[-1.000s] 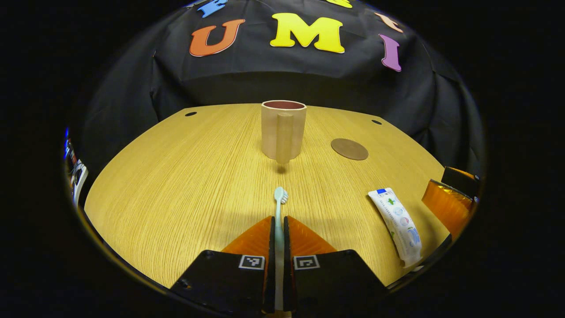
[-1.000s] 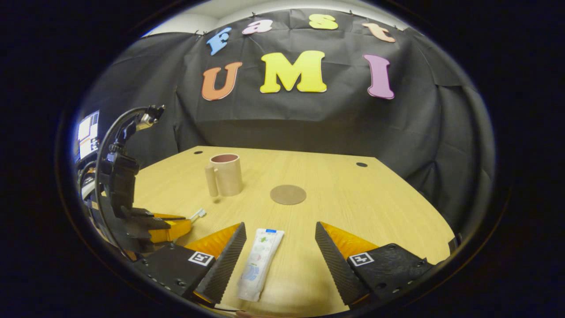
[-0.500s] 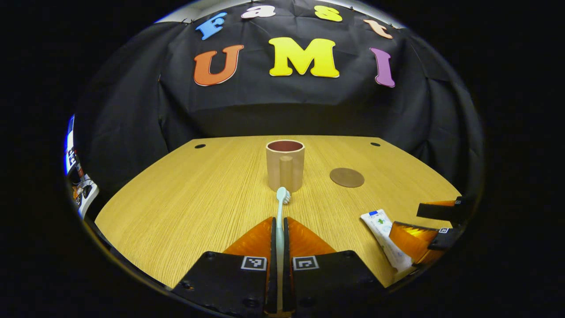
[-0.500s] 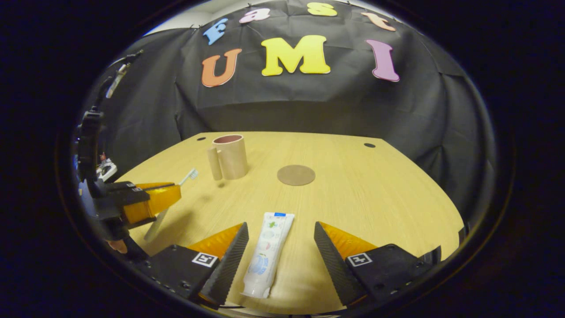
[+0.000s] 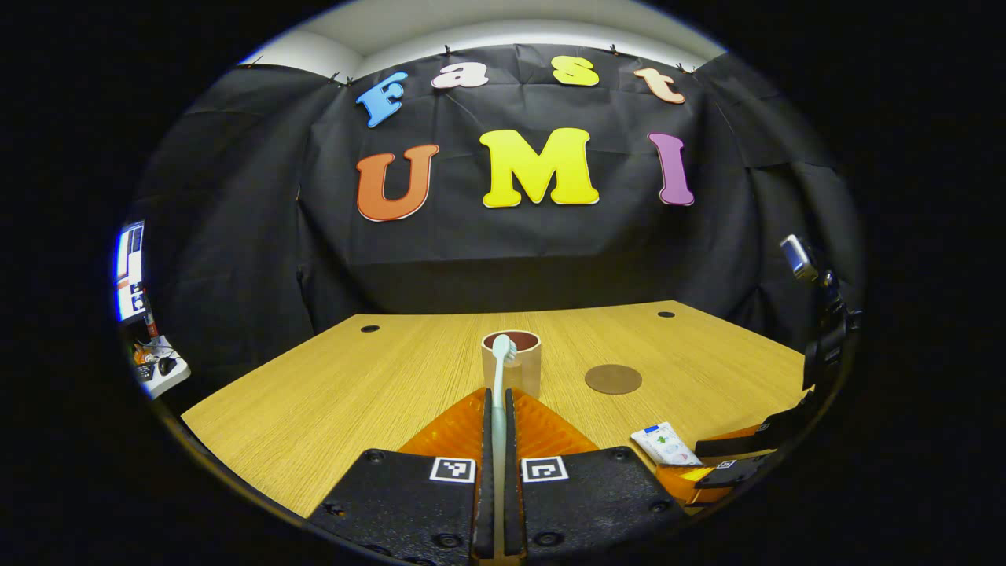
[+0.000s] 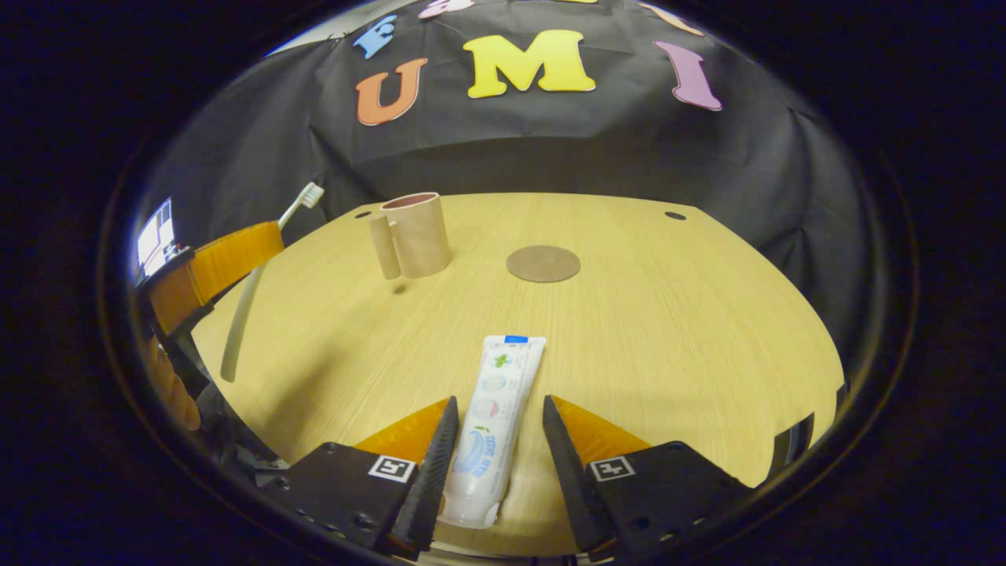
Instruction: Put the toothbrush and toothpaste on the desktop into the cup, then pick up the cup and place it on the coaster on the desktop.
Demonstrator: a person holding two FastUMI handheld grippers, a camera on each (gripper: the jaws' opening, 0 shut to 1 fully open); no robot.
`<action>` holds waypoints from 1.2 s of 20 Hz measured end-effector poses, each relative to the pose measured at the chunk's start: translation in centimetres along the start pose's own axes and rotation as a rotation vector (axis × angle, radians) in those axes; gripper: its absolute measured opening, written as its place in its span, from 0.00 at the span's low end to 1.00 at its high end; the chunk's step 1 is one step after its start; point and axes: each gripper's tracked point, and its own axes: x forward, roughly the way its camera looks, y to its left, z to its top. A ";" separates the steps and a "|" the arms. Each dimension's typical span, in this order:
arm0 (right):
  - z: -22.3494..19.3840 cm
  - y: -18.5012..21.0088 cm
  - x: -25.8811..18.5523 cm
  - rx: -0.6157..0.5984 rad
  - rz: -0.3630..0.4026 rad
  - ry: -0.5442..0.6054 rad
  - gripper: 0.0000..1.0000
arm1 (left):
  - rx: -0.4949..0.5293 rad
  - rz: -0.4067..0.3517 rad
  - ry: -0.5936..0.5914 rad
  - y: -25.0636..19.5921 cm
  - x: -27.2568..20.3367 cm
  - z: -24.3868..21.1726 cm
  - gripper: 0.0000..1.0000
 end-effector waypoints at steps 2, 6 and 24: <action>0.1 0.2 0.1 -0.009 0.002 -0.001 0.62 | 0.019 -0.006 -0.013 0.1 -0.1 0.3 0.07; 0.1 0.3 0.0 -0.024 0.014 -0.005 0.38 | 0.031 0.012 -0.035 -0.2 0.1 1.6 0.07; 5.7 0.2 -2.3 -0.070 0.079 -0.297 0.28 | -0.015 -0.006 -0.096 0.1 7.7 9.0 0.07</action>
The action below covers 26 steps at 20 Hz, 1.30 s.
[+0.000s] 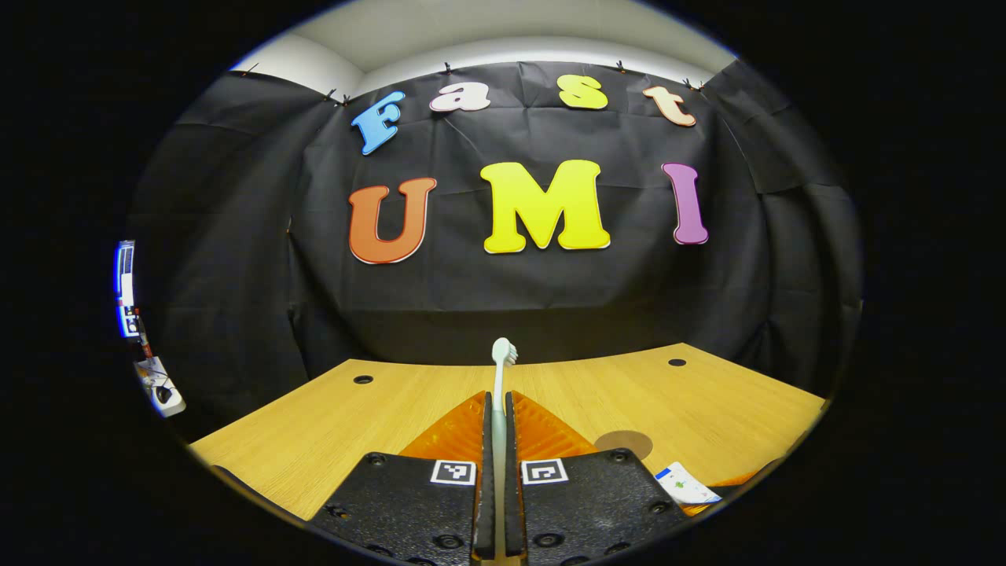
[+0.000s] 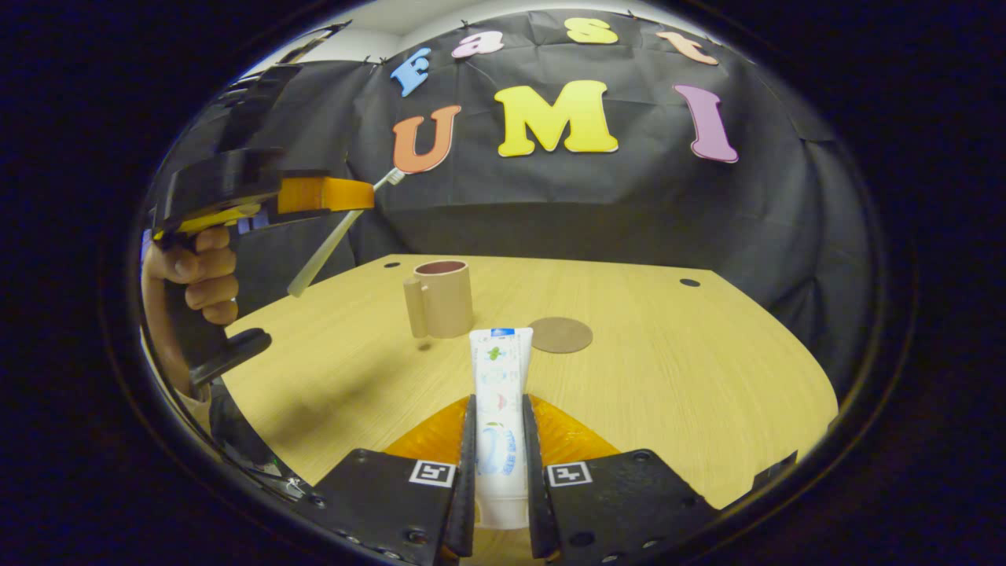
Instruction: Put the toothbrush and toothpaste on the desktop into the cup, then pick up the cup and place it on the coaster on the desktop.
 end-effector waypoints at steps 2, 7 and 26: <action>0.3 -0.2 -0.1 0.019 0.001 -0.015 0.28 | 0.015 -0.007 -0.008 -0.3 1.5 0.7 0.07; 0.6 -1.0 -0.1 0.054 -0.010 -0.021 0.28 | 0.058 -0.009 -0.103 -1.1 4.8 2.8 0.07; 0.0 -1.4 0.4 0.061 -0.013 -0.006 0.28 | 0.005 -0.039 -0.138 -1.4 10.1 1.9 0.11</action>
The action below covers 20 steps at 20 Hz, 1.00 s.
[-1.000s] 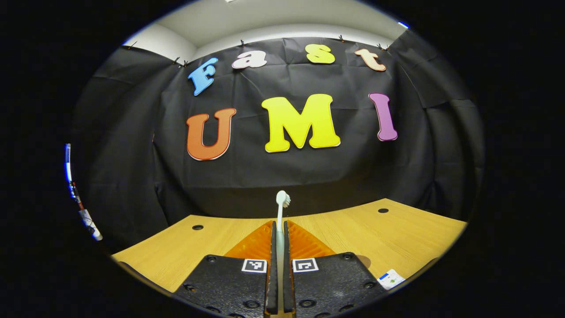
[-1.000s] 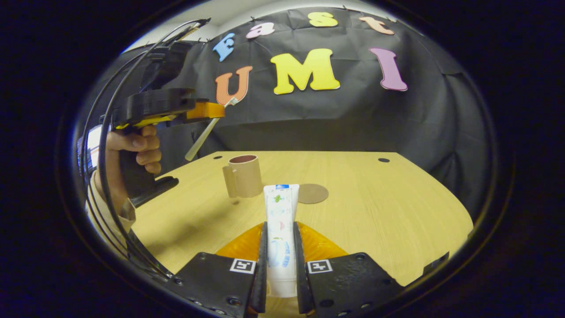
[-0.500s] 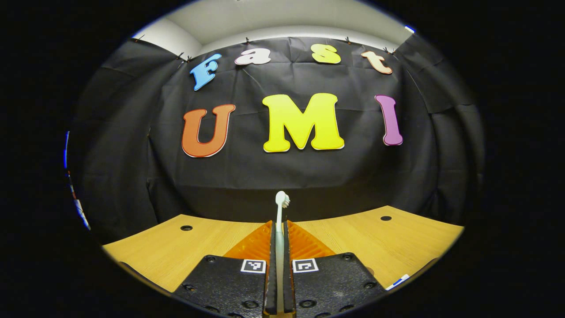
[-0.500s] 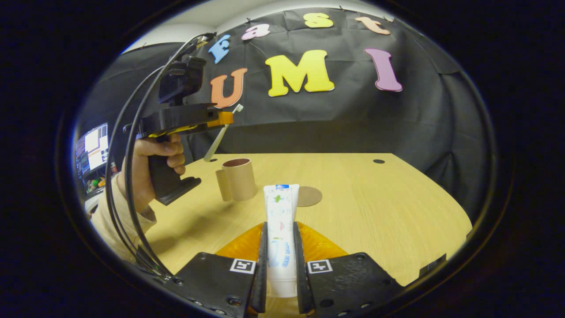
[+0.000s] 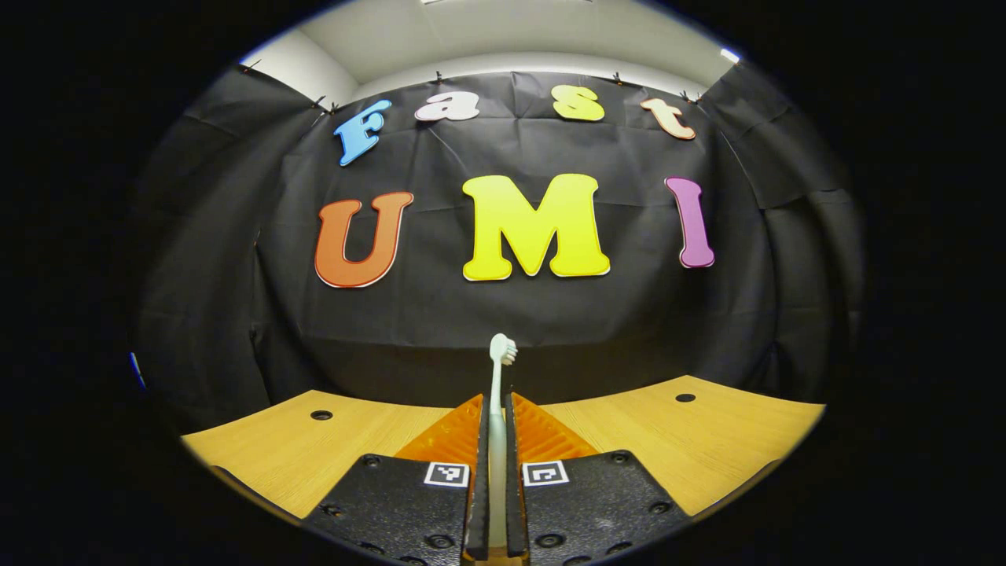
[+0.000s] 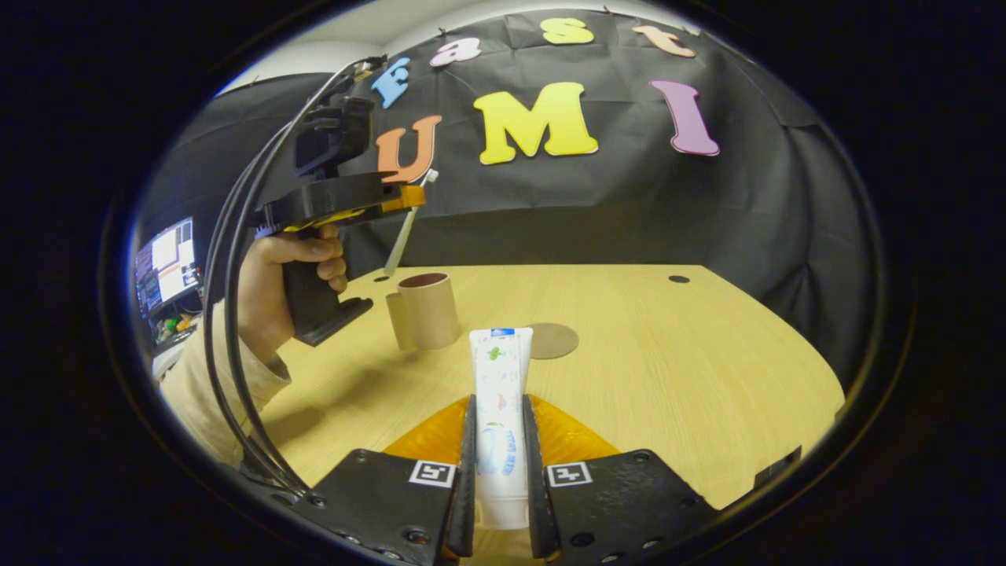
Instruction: Put the toothbrush and toothpaste on the desktop into the cup, then pick up the cup and place it on the coaster on the desktop.
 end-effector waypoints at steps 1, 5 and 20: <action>0.0 -0.2 0.1 0.001 -0.002 0.001 0.28 | -0.003 -0.004 -0.003 0.0 -0.1 0.2 0.11; -0.3 -0.3 0.1 0.007 -0.004 0.010 0.28 | -0.006 -0.016 0.018 -0.3 -0.1 -0.3 0.11; 0.1 -0.9 0.5 0.019 -0.013 0.008 0.28 | -0.039 -0.011 0.110 0.4 -1.4 -2.7 0.97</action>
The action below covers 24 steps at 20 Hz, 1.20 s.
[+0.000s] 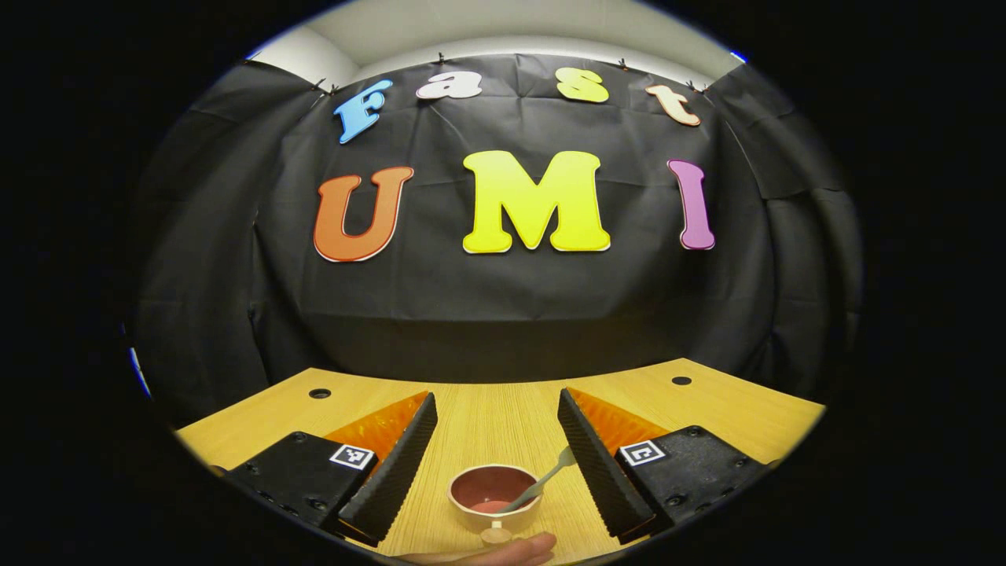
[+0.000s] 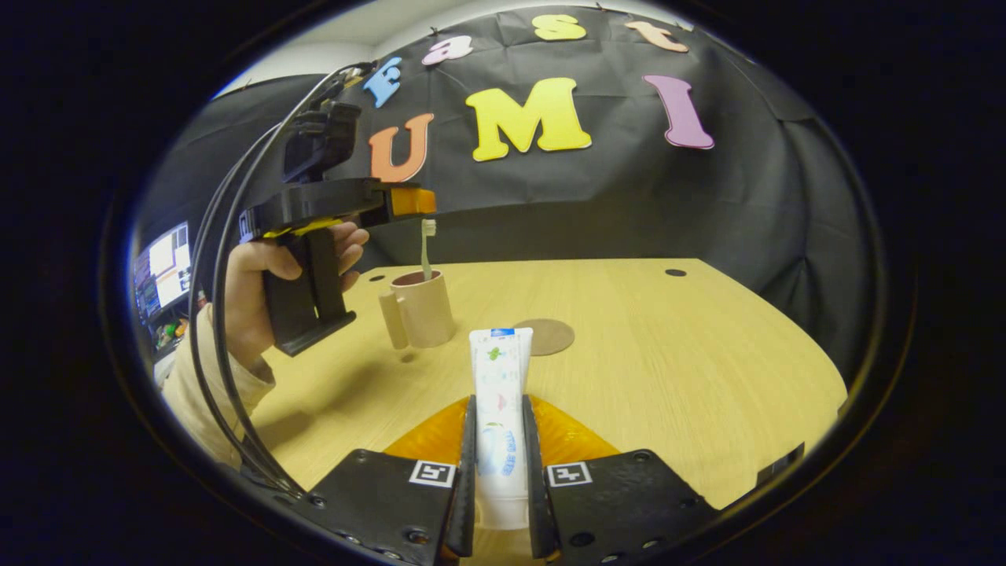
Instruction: Put the toothbrush and toothpaste on the desktop into the cup, then pick up the cup and place it on the coaster on the desktop.
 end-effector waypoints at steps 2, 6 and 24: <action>0.5 -0.2 0.0 0.003 -0.006 -0.007 0.28 | -0.013 0.012 0.022 0.5 -0.5 -0.6 0.98; 2.3 -0.1 0.3 -0.003 -0.014 -0.039 0.28 | -0.048 0.020 0.038 1.4 -2.3 -0.8 0.98; 15.5 11.0 5.8 -0.088 0.108 -0.314 0.28 | -0.090 0.099 0.058 8.1 -11.6 -4.1 0.98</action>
